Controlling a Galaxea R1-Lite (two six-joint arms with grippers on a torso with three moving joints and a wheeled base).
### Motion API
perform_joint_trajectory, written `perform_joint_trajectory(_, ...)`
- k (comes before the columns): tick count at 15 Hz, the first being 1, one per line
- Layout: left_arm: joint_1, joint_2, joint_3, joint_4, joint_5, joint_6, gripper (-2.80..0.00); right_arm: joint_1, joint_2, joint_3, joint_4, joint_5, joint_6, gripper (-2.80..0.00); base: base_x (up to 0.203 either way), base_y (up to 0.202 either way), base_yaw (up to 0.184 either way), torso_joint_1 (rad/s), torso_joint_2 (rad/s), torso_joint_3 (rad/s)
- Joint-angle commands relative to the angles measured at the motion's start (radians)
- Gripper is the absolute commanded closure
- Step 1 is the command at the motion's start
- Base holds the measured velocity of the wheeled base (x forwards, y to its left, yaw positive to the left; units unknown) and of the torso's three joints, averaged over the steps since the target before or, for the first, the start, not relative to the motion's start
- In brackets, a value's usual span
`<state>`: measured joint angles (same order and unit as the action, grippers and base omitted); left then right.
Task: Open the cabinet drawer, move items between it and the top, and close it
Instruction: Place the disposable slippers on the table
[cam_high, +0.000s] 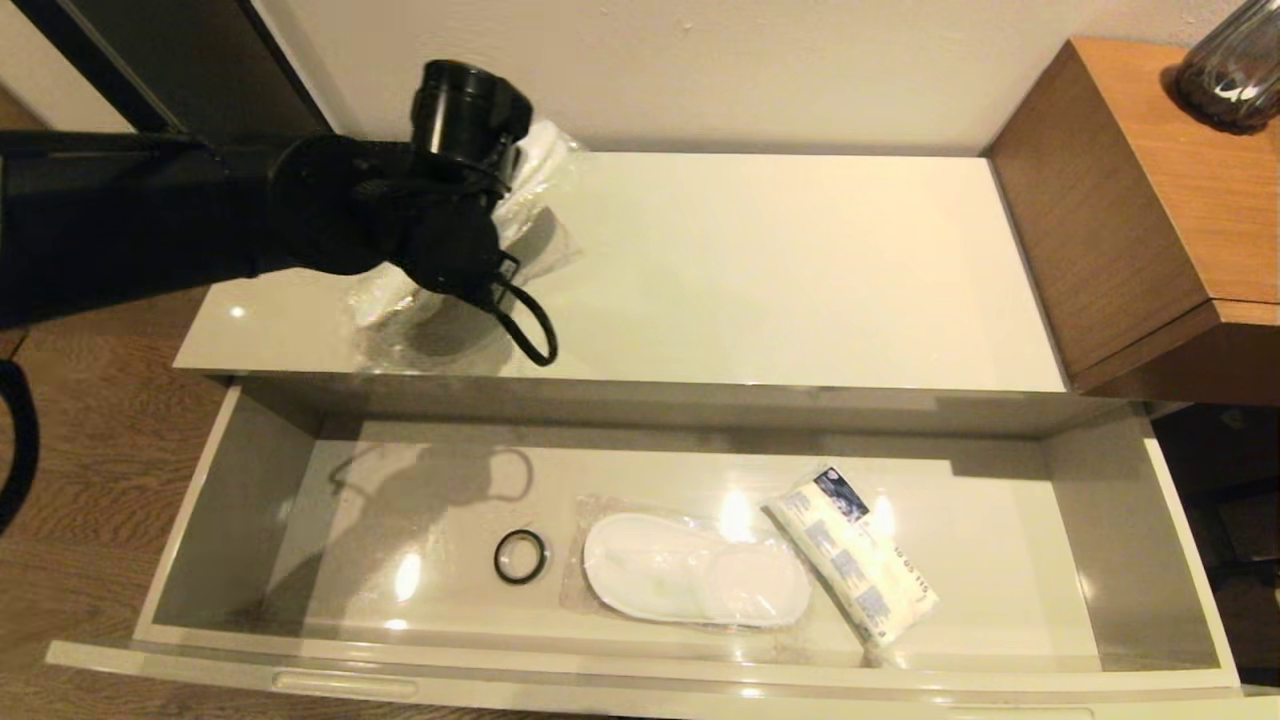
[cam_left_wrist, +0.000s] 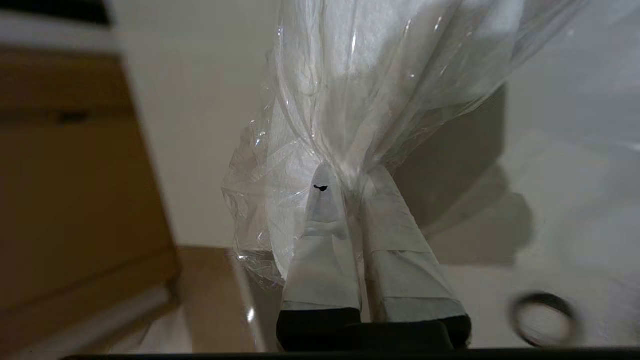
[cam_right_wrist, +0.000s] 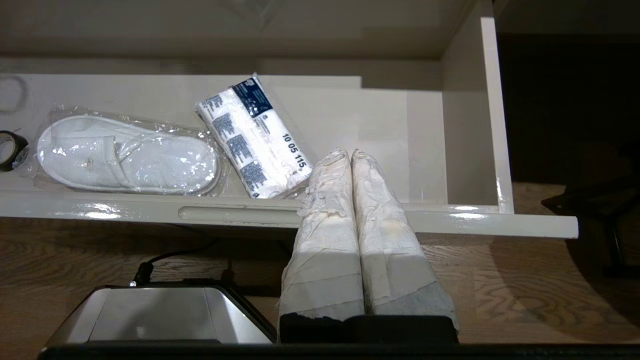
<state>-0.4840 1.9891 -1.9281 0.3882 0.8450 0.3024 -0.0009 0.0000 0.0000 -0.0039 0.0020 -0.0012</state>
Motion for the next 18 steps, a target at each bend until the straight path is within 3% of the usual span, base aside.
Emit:
perform_joint_trajectory(1, 0.107, 0.013, 0.001, -0.029, 0.008, 0.009, 0.0, -0.001, 0.0, 0.0, -0.001, 0.001, 0.0, 0.0, 0.0, 0.0, 0.0, 0.0, 0.0, 0.0)
perform_joint_trajectory(5, 0.137, 0.05, 0.001, -0.048, -0.024, 0.012, 0.0, -0.001, 0.0, 0.002, -0.001, 0.001, 0.0, 0.0, 0.0, 0.0, 0.0, 0.0, 0.0, 0.0)
perform_joint_trajectory(8, 0.093, 0.06, 0.003, -0.1, -0.067, 0.012, 0.0, -0.001, 0.0, 0.0, -0.001, 0.001, 0.0, 0.0, 0.0, 0.0, 0.0, 0.0, 0.0, 0.0)
perform_joint_trajectory(12, 0.03, -0.007, 0.007, -0.048, -0.07, 0.009, 0.0, -0.001, 0.0, 0.0, -0.001, 0.001, 0.0, 0.0, 0.0, 0.0, 0.0, 0.0, 0.0, 0.0)
perform_joint_trajectory(13, 0.028, -0.016, 0.015, -0.026, -0.07, 0.007, -1.03, -0.001, 0.0, 0.0, -0.001, 0.001, 0.0, 0.0, 0.0, 0.0, 0.0, 0.0, 0.0, 0.0)
perform_joint_trajectory(14, 0.028, -0.016, 0.011, -0.019, -0.069, 0.007, -2.8, -0.001, 0.0, 0.0, 0.001, 0.001, 0.0, 0.0, 0.0, 0.0, 0.0, 0.0, 0.0, 0.0)
perform_joint_trajectory(18, 0.028, -0.021, 0.021, -0.019, -0.07, -0.001, -2.8, -0.001, 0.0, 0.0, -0.001, 0.001, 0.0, 0.0, 0.0, 0.0, 0.0, 0.0, 0.0, 0.0)
